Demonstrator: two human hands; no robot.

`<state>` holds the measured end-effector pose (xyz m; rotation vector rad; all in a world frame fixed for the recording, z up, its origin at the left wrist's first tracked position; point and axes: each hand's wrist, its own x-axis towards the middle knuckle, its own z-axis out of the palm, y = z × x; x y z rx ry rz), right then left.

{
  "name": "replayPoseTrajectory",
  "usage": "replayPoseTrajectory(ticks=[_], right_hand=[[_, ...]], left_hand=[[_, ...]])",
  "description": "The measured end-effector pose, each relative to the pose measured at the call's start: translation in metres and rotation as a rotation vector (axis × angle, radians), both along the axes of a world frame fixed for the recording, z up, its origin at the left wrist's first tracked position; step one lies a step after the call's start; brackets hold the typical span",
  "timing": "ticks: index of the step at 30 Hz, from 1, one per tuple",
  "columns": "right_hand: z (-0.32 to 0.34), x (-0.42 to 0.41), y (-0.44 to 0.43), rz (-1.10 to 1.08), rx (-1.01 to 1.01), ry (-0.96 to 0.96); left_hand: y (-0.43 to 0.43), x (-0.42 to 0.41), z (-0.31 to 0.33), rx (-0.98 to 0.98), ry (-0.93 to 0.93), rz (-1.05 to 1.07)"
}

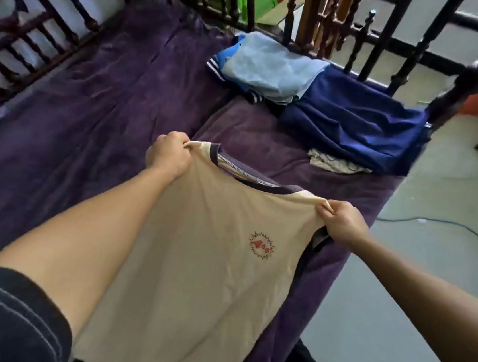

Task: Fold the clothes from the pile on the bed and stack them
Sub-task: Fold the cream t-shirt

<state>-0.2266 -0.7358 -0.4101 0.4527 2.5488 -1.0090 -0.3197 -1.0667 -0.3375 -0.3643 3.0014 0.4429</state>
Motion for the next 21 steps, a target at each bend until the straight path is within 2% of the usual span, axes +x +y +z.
replayPoseTrajectory(ticks=[6, 11, 14, 16, 17, 21], right_hand=[[-0.065, -0.079, 0.073, 0.067, 0.349, -0.06], [-0.097, -0.099, 0.085, 0.212, 0.541, -0.117], [-0.099, -0.102, 0.055, 0.389, 0.566, 0.021], [-0.104, -0.1, 0.025, 0.54, 0.444, 0.132], [-0.11, -0.097, 0.012, 0.643, 0.389, 0.126], [-0.129, -0.076, -0.004, 1.028, 0.42, -0.215]], left_hand=[[0.086, -0.094, -0.073, 0.082, -0.041, -0.033], [0.092, -0.113, -0.125, 0.09, -0.075, -0.035], [0.059, -0.07, -0.147, 0.064, -0.154, 0.029], [0.038, -0.023, -0.16, 0.047, -0.234, 0.082], [0.03, 0.006, -0.165, 0.045, -0.284, 0.109], [0.03, 0.13, -0.184, 0.08, -0.524, 0.12]])
